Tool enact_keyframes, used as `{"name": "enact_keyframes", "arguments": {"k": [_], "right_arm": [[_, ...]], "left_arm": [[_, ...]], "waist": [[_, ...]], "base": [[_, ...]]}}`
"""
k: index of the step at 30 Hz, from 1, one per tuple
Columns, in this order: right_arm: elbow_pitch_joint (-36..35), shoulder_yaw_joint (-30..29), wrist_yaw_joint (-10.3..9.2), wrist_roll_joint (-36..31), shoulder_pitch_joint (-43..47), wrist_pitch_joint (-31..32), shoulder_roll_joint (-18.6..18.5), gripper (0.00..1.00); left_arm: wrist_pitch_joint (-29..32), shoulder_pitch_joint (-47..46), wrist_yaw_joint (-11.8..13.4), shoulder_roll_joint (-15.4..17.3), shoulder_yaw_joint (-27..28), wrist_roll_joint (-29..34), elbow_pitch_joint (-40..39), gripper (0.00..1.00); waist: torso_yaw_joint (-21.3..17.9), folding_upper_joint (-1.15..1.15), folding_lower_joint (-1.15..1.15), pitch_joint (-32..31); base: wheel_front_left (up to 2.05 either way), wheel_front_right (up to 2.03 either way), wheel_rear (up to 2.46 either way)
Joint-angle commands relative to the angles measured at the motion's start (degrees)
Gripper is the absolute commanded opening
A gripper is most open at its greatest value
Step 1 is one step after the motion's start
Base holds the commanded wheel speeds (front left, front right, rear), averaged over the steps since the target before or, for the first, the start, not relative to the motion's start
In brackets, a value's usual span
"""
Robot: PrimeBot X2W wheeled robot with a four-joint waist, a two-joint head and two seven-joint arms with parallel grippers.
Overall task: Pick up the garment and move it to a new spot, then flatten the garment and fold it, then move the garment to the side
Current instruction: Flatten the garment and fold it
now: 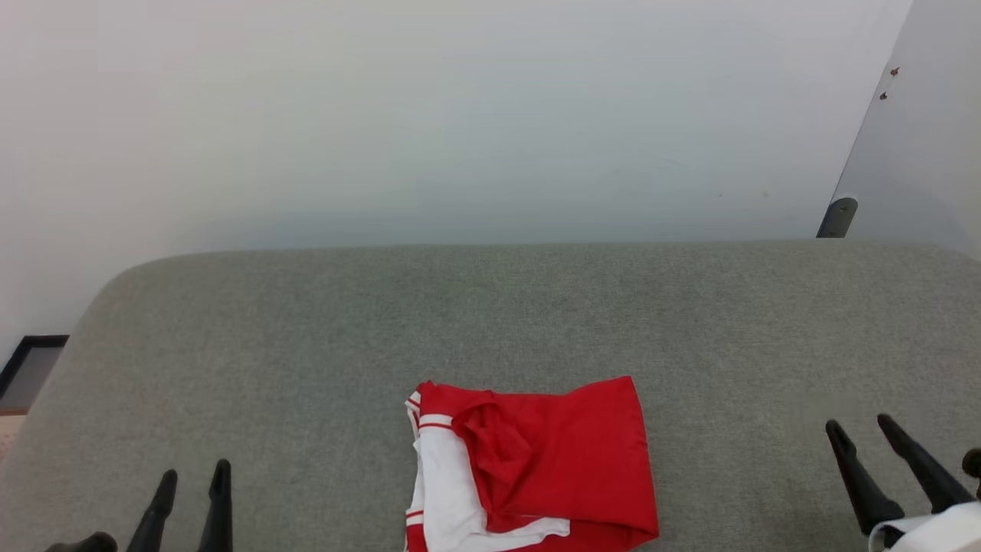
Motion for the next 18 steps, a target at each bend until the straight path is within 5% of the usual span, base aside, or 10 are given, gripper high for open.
{"name": "enact_keyframes", "arguments": {"k": [1, 18], "right_arm": [[-0.2, -0.6, -0.02, -0.6, 1.1, -0.4, 0.2, 1.00], [-0.4, -2.1, -0.02, -1.0, 4.0, -1.3, 2.3, 1.00]], "left_arm": [[0.0, 0.2, -0.2, 0.3, 0.3, -0.2, 0.1, 1.00], [0.0, 0.7, -0.2, 1.1, 0.0, 0.2, 0.6, 1.00]], "waist": [[-0.1, 0.00, 0.00, -0.1], [-1.2, 0.00, 0.00, -0.5]], "base": [[0.00, 0.00, 0.00], [0.00, 0.00, 0.00]]}}
